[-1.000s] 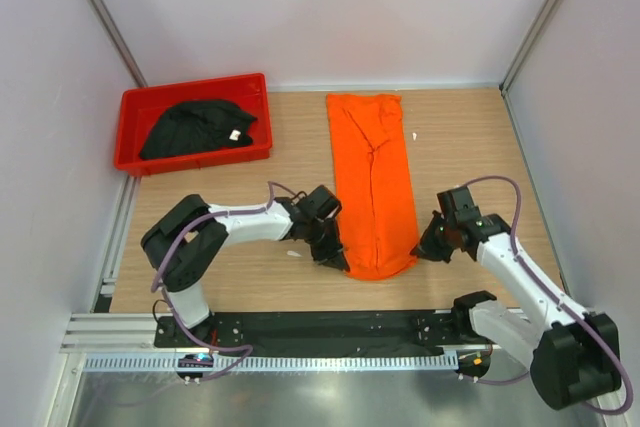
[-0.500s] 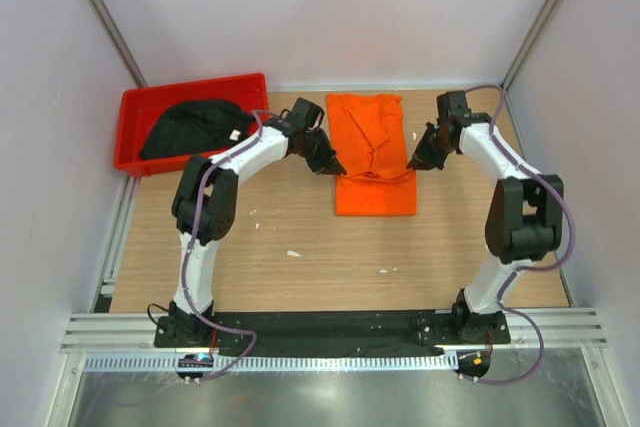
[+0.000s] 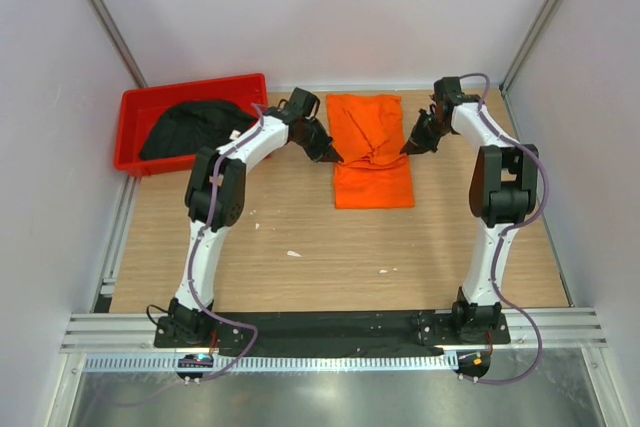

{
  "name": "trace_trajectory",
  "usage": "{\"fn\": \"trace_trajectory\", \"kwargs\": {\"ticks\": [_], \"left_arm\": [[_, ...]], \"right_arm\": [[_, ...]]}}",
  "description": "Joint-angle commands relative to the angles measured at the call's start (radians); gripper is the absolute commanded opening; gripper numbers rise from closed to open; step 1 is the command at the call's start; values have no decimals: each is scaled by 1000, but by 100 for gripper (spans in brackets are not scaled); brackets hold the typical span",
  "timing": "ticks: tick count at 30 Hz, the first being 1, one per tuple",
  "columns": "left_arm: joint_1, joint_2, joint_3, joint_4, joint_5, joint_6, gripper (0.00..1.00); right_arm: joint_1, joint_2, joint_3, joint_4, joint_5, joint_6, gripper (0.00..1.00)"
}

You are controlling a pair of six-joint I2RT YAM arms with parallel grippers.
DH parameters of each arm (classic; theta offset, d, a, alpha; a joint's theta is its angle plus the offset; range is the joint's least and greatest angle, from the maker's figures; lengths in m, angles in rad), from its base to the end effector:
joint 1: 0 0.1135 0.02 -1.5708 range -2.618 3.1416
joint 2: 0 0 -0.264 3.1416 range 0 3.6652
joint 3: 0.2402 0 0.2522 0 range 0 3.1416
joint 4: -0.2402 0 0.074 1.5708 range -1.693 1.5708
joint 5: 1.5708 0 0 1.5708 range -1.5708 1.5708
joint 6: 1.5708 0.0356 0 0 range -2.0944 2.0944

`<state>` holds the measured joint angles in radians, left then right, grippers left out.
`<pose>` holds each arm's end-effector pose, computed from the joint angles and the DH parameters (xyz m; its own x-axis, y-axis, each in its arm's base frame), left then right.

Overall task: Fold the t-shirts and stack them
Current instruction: Fold the tshirt

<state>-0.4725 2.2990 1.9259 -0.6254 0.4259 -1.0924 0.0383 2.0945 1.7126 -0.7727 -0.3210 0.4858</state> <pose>0.4415 -0.2422 0.1877 -0.8894 -0.4533 0.0590 -0.3820 0.6661 -0.6407 0.4445 0.0283 0.2079 -0.8847 0.4095 -0.2228 0.2819 0.8505 0.4440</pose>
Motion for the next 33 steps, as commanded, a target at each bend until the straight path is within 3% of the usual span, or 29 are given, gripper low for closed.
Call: {"fn": "trace_trajectory", "kwargs": {"ticks": [1, 6, 8, 9, 11, 14, 16, 19, 22, 25, 33], "left_arm": [[3, 13, 12, 15, 25, -20, 0], [8, 28, 12, 29, 13, -34, 0], [11, 33, 7, 29, 5, -35, 5], [12, 34, 4, 26, -10, -35, 8], [18, 33, 5, 24, -61, -32, 16], [25, 28, 51, -6, -134, 21, 26], [25, 17, 137, -78, -179, 72, 40], [12, -16, 191, -172, -263, 182, 47], [-14, -97, 110, -166, -305, 239, 47], [-61, -159, 41, -117, -277, 299, 33], [-202, -112, -11, -50, -193, 347, 26]], "right_arm": [[-8, 1, 38, 6, -52, -23, 1], [-14, 21, 38, 18, -58, -24, 2], [-17, 36, 45, 26, -66, -23, 4], [-17, 44, 51, 32, -70, -21, 16], [-25, 82, 88, 38, -73, -18, 29], [-58, 130, 179, 29, -47, -26, 43], [-66, 147, 276, -58, 6, -59, 48], [-61, 87, 256, -117, 71, -122, 51], [-38, -63, 69, -45, 69, -130, 54], [29, -207, -104, 38, 111, -130, 54], [224, -288, -355, 231, 292, -53, 46]]}}
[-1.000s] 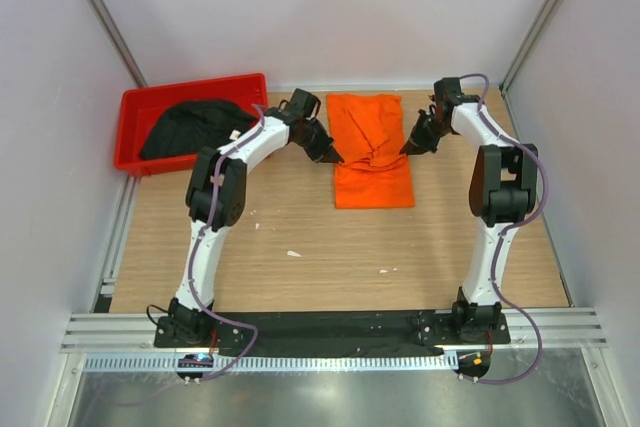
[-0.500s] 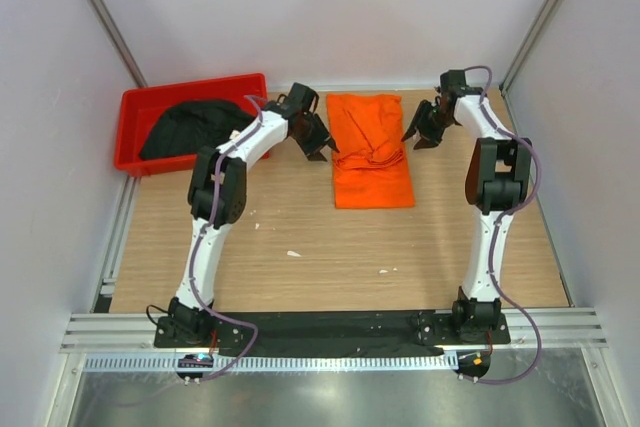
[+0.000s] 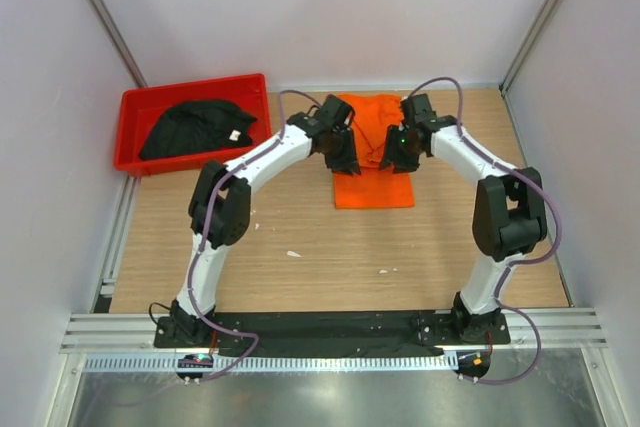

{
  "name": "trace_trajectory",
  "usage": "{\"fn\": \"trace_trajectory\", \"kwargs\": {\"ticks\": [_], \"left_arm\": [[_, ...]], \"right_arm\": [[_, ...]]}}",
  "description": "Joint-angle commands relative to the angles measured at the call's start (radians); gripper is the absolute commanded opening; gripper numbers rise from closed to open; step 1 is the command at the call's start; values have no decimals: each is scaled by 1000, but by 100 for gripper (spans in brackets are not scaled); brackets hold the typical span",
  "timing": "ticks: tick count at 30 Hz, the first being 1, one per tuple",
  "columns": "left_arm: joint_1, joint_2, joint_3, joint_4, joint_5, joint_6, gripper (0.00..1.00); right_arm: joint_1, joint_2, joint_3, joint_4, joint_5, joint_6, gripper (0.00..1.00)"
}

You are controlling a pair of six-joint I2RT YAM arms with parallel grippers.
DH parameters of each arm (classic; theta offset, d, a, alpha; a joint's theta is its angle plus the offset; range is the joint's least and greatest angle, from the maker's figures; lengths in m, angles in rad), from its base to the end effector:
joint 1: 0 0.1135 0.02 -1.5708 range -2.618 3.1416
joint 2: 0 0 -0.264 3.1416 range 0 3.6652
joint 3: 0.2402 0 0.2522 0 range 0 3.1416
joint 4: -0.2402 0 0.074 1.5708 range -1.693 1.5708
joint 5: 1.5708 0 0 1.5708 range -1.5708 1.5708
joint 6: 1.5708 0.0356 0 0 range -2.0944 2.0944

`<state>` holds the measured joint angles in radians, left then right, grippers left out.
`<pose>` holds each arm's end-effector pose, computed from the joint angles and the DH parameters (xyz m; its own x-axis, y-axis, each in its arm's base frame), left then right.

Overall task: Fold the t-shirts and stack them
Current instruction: Fold the tshirt

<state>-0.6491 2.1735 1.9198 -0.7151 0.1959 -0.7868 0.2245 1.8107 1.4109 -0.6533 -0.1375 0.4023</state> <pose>0.3810 -0.2978 0.2378 -0.9456 -0.1543 -0.2863 0.0157 0.8575 -0.5143 0.3750 0.0906 0.2349 -0.8917 0.1942 -0.4087 0.0679 0.9505 0.3034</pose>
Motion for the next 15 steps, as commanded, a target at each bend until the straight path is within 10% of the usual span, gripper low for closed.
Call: {"fn": "trace_trajectory", "kwargs": {"ticks": [1, 15], "left_arm": [[-27, 34, -4, 45, 49, 34, 25], [-27, -86, -102, 39, -47, 32, 23]], "right_arm": [[53, 4, -56, 118, 127, 30, 45], [98, 246, 164, 164, 260, -22, 40]]}}
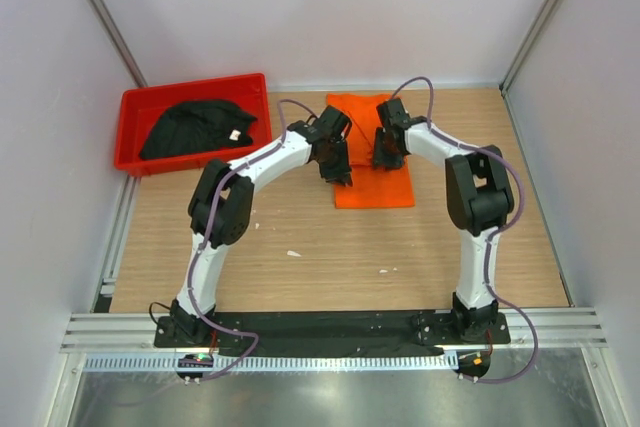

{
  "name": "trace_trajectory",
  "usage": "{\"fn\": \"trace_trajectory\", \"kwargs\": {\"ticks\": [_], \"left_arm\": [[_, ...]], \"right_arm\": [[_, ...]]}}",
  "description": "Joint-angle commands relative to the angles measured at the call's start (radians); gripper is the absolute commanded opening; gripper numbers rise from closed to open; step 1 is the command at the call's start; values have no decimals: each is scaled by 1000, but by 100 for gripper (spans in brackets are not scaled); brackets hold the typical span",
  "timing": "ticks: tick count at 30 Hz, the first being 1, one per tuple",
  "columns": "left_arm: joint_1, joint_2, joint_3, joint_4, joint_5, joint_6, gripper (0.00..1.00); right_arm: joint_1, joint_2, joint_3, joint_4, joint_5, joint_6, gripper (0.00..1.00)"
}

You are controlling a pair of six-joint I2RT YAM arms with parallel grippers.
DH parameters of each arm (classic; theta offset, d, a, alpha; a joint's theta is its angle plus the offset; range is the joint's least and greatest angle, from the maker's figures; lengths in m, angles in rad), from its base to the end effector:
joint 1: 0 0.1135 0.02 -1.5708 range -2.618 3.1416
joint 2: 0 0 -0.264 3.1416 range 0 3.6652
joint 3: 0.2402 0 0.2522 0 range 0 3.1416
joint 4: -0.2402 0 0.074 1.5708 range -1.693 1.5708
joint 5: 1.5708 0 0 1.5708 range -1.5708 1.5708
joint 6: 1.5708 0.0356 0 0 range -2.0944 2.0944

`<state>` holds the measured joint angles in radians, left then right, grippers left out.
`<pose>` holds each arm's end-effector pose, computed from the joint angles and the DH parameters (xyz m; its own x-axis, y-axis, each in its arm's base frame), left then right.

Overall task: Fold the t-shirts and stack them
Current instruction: Fold the tshirt

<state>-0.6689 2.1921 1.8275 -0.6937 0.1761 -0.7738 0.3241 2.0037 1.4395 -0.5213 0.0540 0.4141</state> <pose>0.3707 -0.3009 0.2018 -0.9628 -0.1160 -0.2440 0.0071 0.8920 -0.4519 0.3996 0.1322 0.1760 -0.8860 0.1262 -0.4463 0.0681 0.9872 0.1440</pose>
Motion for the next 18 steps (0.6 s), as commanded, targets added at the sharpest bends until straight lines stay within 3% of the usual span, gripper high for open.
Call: {"fn": "trace_trajectory", "kwargs": {"ticks": [1, 5, 6, 8, 12, 18], "left_arm": [[-6, -110, -17, 16, -30, 22, 23], [-3, -121, -10, 14, -53, 37, 26], [-1, -109, -4, 14, -52, 38, 27], [3, -92, 28, 19, -21, 37, 29], [12, -35, 85, 65, 23, 53, 34], [58, 72, 157, 117, 128, 34, 31]], "right_arm": [[-5, 116, 256, 14, 79, -41, 40], [-25, 271, 537, -41, 133, -95, 45], [-31, 300, 665, -131, 136, -103, 45], [-37, 319, 728, -201, 132, -107, 46], [-37, 147, 487, -143, 72, -101, 47], [-66, -37, 210, -46, 9, -92, 49]]}}
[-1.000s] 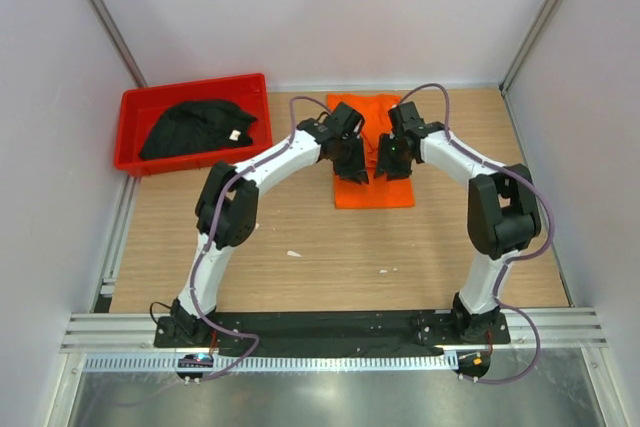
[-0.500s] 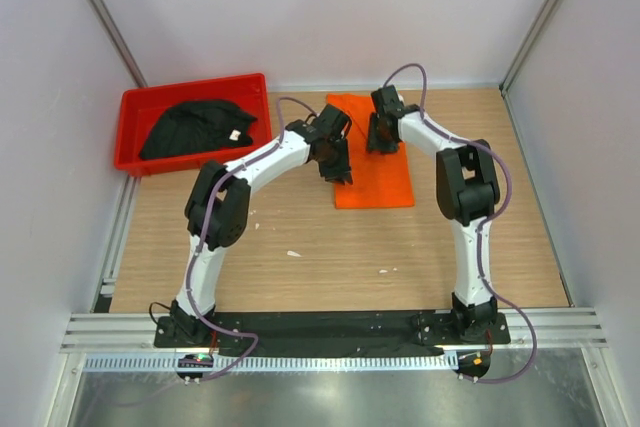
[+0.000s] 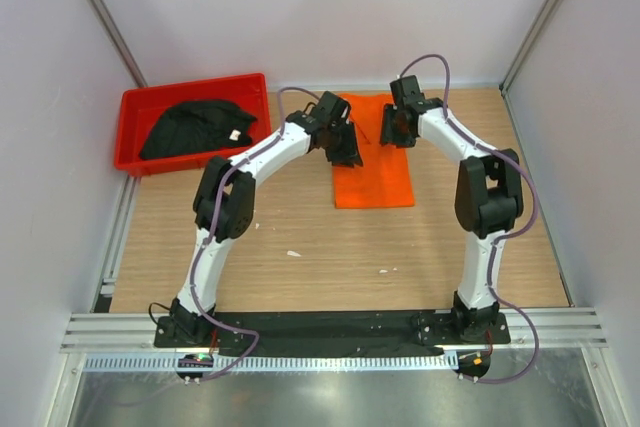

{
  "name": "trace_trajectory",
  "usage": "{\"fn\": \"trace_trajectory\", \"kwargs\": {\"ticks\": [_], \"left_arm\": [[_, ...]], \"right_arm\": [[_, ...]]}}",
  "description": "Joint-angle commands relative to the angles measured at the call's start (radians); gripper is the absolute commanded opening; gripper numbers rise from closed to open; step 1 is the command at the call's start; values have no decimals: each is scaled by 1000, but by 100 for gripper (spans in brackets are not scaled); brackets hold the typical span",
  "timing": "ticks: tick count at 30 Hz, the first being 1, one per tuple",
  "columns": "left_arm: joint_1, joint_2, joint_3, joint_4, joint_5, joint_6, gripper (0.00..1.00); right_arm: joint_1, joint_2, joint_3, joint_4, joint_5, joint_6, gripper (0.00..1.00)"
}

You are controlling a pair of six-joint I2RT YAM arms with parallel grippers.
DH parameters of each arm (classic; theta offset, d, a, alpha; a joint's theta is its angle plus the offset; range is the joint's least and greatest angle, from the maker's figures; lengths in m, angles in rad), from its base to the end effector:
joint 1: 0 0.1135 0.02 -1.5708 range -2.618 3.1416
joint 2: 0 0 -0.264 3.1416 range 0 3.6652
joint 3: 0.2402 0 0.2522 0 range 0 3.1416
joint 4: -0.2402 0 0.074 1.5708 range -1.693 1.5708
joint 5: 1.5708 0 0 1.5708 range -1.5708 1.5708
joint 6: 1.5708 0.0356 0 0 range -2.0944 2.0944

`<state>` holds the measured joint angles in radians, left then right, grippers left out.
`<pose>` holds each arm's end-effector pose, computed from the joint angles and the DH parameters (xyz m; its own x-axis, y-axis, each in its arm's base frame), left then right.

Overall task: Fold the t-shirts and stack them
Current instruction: Fold the tshirt

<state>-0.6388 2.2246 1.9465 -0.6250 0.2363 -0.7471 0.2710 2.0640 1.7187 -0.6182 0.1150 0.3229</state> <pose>0.3963 -0.3047 0.2282 -0.9355 -0.1281 -0.3293 0.0823 0.8274 -0.5556 0.4426 0.1187 0.2298 -0.8147 0.1008 -0.5711 0.0587 0.9941 0.0917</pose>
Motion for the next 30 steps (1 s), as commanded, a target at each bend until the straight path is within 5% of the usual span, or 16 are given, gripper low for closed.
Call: {"fn": "trace_trajectory", "kwargs": {"ticks": [1, 5, 7, 13, 20, 30], "left_arm": [[33, 40, 28, 56, 84, 8, 30], [30, -3, -79, 131, 144, -11, 27], [30, -19, -133, 133, 175, -23, 24], [28, -49, -210, 107, 170, 9, 24], [27, -29, -237, -1, 129, 51, 22], [-19, -248, -684, 56, 143, 126, 22]], "right_arm": [[-19, -110, -86, 51, -140, 17, 47], [-41, -183, -218, 118, -280, 86, 40], [-72, -226, -298, 133, -336, 110, 23], [-148, -245, -445, 193, -454, 97, 9], [-148, -261, -556, 207, -446, 102, 7], [-40, -467, -887, 224, -437, 179, 7]]}}
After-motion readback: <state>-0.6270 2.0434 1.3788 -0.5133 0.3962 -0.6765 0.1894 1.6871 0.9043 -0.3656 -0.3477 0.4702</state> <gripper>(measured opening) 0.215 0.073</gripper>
